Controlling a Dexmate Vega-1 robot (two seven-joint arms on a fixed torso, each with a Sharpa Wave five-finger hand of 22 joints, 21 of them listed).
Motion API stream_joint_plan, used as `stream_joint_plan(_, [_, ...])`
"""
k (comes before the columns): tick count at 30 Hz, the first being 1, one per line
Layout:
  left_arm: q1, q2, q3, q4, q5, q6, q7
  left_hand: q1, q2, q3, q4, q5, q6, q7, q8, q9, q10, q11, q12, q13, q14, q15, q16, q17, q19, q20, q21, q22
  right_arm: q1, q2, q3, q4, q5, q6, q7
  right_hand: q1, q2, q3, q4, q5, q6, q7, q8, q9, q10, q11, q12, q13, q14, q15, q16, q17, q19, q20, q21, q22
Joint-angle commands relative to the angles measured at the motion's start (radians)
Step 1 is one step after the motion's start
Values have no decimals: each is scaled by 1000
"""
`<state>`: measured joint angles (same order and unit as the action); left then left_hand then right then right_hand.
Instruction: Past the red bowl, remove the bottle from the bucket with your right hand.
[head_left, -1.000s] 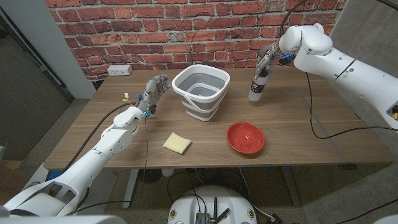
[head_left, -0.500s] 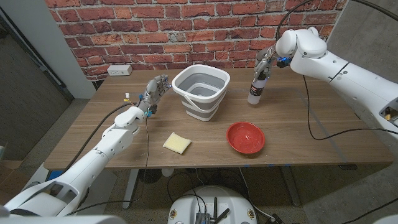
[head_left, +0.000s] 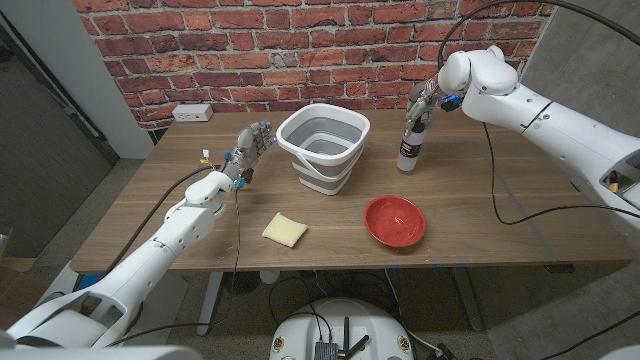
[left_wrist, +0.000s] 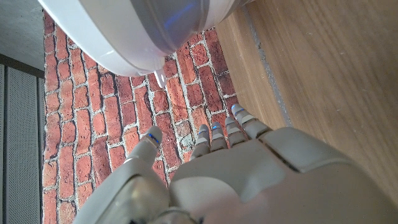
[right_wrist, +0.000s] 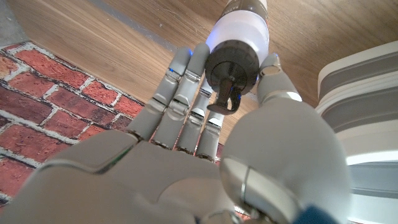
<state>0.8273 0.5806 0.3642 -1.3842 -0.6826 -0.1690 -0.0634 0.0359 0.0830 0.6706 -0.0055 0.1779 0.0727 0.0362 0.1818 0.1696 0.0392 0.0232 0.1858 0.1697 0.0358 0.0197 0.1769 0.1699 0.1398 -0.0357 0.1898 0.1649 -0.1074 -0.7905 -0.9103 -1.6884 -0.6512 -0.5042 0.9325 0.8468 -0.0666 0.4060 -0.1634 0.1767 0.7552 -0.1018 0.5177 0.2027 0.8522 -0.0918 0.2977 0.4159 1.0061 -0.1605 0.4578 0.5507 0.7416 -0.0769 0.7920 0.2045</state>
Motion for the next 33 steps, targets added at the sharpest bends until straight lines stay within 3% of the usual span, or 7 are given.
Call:
stream_joint_plan(1, [-3,-1,2,5,-2,6,0,-10,58,6,0,0,12,-1,0,5,5,1,4,5,3,4,1,2,6,-41,-1,3,15,27,-18,46,-26,39,16,114,101,2,-1,5,2,-9,0,9,60,-71,-8,8,-9,-73,-7,1,-8,-114,11,0])
stream_joint_plan(33, [-22,-17,11,36,-4,6,-14,-11,59,9,3,0,11,-1,0,5,6,1,4,5,5,3,2,2,7,-41,-1,3,15,53,-23,77,-36,63,23,69,87,-22,16,0,-14,1,-8,6,55,-63,-24,23,-20,-69,-22,9,-15,-105,29,-6])
